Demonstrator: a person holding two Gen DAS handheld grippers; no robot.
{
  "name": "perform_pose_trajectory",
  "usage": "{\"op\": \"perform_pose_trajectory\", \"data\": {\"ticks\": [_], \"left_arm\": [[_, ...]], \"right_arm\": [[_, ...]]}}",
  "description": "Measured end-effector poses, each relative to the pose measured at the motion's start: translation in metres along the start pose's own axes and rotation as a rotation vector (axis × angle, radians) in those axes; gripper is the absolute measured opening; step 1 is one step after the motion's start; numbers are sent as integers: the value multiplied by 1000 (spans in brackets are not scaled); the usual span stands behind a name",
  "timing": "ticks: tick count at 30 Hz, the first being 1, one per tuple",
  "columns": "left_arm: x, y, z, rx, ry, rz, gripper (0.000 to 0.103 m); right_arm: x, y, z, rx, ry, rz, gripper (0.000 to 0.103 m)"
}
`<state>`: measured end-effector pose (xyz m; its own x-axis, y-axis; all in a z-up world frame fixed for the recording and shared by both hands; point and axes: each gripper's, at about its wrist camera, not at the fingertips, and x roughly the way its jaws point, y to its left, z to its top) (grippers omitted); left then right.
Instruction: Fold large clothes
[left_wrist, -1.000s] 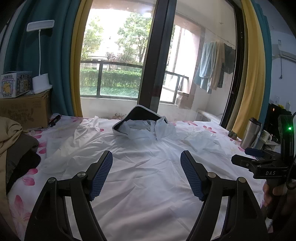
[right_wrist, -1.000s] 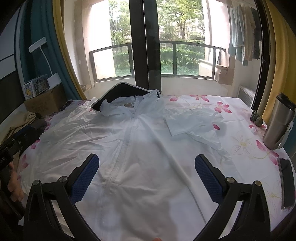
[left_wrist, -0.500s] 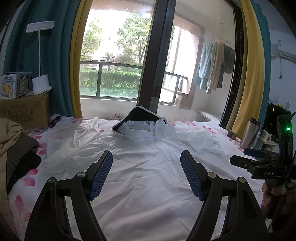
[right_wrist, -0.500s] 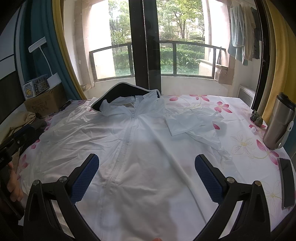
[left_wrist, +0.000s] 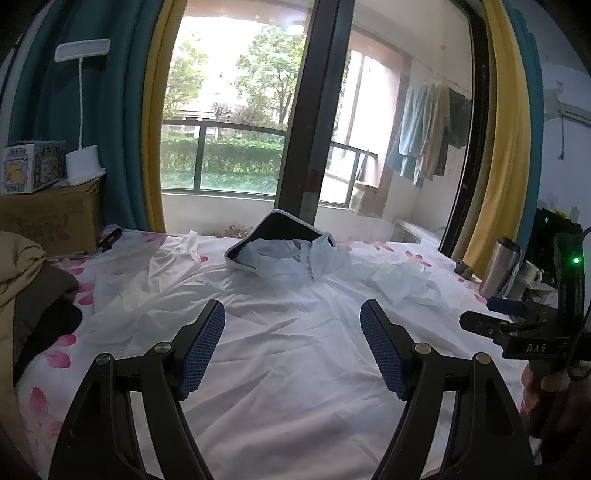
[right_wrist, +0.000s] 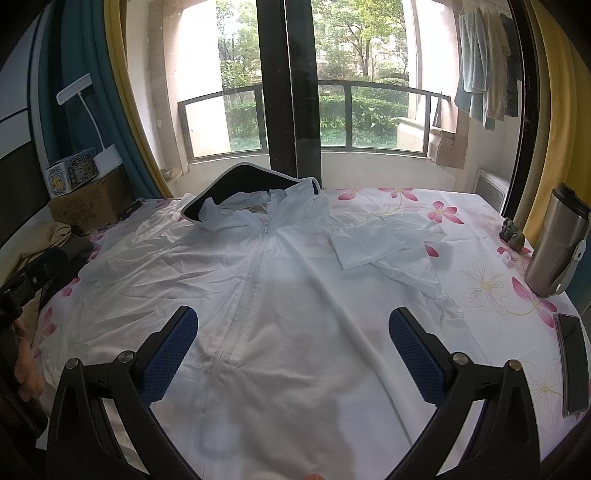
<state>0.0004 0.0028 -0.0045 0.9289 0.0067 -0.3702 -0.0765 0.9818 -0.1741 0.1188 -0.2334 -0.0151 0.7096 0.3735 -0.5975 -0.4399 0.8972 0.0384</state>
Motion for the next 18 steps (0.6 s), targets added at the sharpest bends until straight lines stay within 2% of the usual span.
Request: {"op": "perform_pose_trajectory", "data": {"ticks": [10, 18], "left_arm": [[5, -3, 3, -2, 6, 3, 79], [23, 0, 11, -13, 44, -12, 79]], "right_arm": [[3, -2, 0, 7, 9, -2, 102], [16, -11, 5, 22, 32, 0, 102]]}}
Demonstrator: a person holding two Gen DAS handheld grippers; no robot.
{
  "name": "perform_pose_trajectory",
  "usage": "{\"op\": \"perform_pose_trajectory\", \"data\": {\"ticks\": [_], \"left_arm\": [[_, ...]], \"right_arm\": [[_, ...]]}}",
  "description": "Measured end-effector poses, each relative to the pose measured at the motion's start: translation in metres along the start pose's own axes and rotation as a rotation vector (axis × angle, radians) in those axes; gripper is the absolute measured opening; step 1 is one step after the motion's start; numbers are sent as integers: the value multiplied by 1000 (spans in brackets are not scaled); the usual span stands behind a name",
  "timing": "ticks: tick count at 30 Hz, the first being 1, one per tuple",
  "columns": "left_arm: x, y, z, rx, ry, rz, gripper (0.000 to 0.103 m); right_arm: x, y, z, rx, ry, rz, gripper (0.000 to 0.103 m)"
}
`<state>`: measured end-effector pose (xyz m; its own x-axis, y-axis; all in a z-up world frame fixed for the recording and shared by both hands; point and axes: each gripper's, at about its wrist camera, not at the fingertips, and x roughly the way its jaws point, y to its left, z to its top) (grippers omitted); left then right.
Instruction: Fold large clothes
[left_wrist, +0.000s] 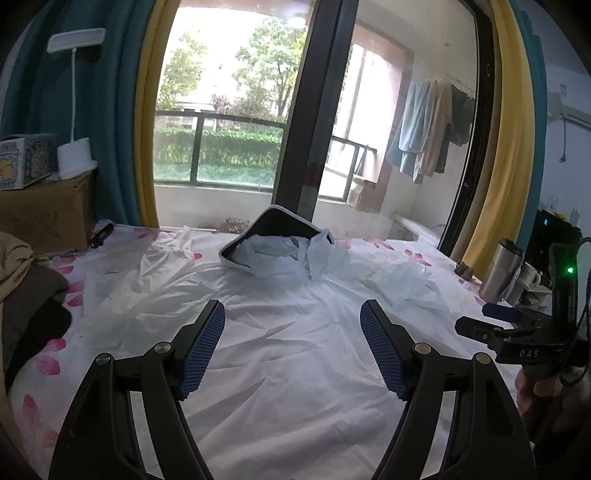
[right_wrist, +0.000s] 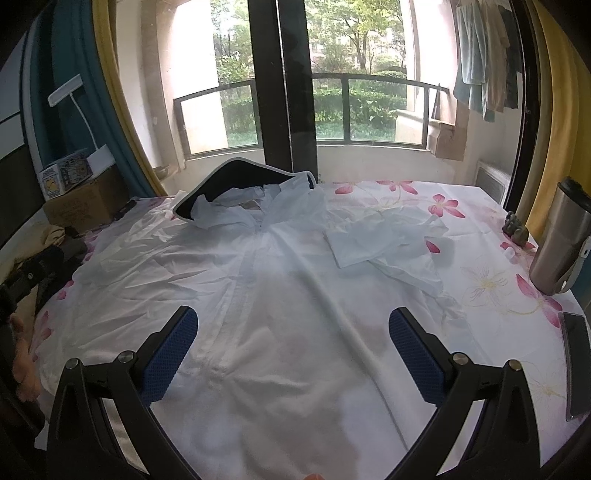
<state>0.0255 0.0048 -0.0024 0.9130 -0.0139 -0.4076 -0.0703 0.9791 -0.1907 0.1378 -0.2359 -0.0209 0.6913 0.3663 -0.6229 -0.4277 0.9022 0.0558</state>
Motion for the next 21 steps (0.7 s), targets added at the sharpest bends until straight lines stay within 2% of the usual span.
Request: {"op": "perform_pose_trajectory", "data": {"ticks": [9, 17, 21], "left_arm": [[34, 3, 11, 4, 64, 35, 79], [72, 14, 19, 4, 139, 77, 79], [89, 20, 19, -7, 177, 91, 79]], "right_arm": [[23, -25, 17, 4, 44, -23, 102], [60, -46, 33, -61, 110, -29, 101], [88, -49, 40, -138, 165, -28, 79]]}}
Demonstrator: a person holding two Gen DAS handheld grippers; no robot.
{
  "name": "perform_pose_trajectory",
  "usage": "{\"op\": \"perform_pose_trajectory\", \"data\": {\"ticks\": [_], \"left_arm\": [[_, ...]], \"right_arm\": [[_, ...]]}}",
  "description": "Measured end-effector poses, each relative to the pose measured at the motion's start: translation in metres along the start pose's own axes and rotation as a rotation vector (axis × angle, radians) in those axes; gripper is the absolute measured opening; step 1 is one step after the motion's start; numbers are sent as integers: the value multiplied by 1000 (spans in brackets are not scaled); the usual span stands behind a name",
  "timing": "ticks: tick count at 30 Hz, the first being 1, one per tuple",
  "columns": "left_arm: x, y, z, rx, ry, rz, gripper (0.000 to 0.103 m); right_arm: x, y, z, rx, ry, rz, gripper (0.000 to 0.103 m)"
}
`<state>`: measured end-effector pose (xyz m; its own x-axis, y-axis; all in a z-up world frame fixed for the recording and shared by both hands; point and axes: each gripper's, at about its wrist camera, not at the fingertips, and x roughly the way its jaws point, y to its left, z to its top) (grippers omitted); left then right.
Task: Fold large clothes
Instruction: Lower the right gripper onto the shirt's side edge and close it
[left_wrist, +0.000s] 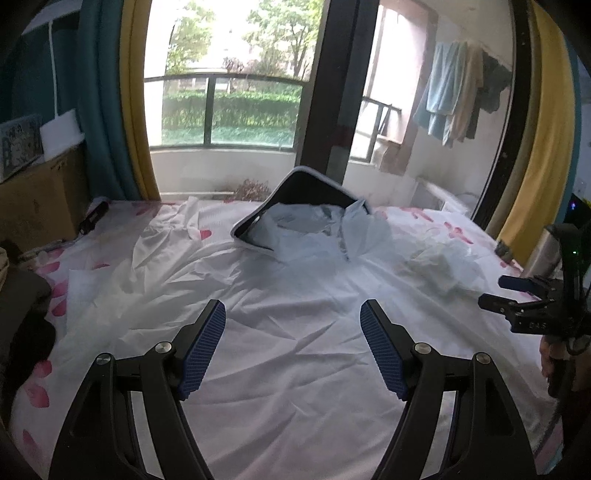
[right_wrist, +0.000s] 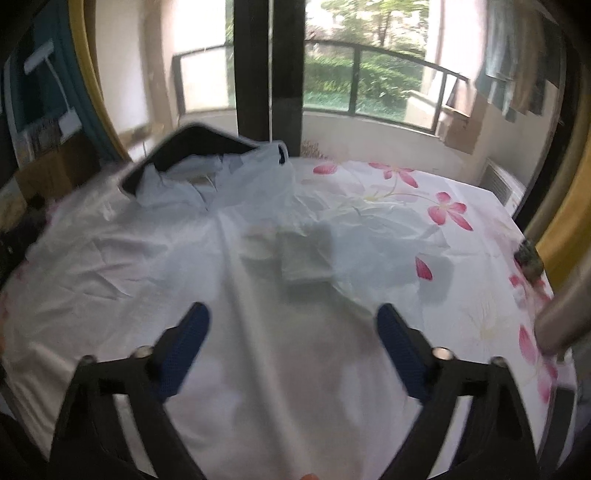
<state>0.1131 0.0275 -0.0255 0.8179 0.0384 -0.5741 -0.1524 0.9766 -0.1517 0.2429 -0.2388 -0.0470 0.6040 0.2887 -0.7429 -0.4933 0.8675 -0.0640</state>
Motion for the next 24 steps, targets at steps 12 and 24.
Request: {"op": "perform_pose_trajectory", "data": {"ticks": [12, 24], "left_arm": [[31, 16, 5, -36, 46, 24, 79], [35, 21, 4, -49, 53, -10, 79]], "right_arm": [[77, 2, 21, -124, 120, 37, 56], [69, 1, 35, -165, 54, 13, 2]]}}
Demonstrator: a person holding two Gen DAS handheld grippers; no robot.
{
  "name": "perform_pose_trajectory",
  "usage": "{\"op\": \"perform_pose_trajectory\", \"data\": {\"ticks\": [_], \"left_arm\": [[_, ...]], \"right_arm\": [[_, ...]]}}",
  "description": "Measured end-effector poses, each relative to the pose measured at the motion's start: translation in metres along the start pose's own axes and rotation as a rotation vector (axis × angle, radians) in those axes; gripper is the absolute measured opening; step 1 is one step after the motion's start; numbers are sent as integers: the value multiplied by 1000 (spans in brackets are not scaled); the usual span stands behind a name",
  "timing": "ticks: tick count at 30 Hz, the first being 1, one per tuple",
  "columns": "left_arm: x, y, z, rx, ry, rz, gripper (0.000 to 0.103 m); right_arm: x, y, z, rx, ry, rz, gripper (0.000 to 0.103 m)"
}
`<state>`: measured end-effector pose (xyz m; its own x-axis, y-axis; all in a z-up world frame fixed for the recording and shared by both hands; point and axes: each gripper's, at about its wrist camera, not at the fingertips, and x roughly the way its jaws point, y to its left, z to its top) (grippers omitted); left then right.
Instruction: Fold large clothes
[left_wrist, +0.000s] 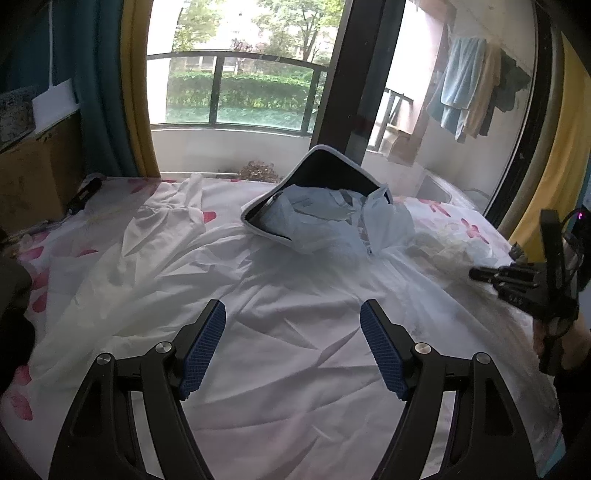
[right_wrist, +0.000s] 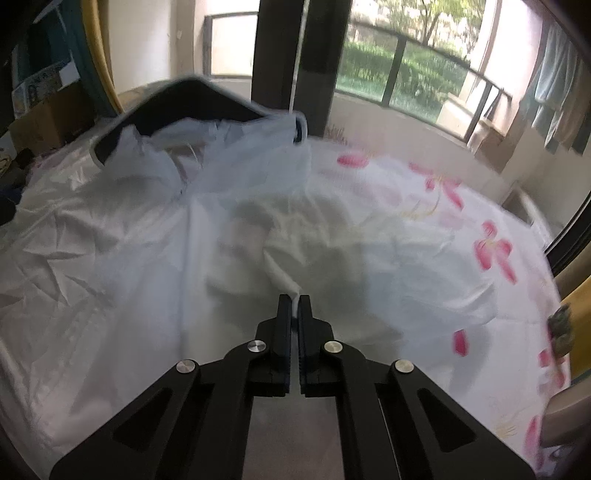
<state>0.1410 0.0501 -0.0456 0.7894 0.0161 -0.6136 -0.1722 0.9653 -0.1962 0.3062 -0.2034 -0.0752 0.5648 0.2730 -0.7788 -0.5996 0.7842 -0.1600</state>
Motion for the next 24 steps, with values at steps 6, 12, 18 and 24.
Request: {"op": "perform_pose_trajectory", "data": {"ticks": [6, 12, 18, 24], "left_arm": [[-13, 3, -3, -7, -28, -22, 79], [-30, 17, -5, -28, -61, -30, 79], [-46, 36, -11, -58, -88, -18, 79], [-60, 59, -16, -89, -109, 16, 79]], "right_arm": [[-55, 13, 26, -54, -138, -13, 2], [-102, 46, 57, -155, -276, 40, 2], [-119, 93, 82, -309, -337, 209, 2], [-101, 140, 102, -444, -326, 358, 2]]}}
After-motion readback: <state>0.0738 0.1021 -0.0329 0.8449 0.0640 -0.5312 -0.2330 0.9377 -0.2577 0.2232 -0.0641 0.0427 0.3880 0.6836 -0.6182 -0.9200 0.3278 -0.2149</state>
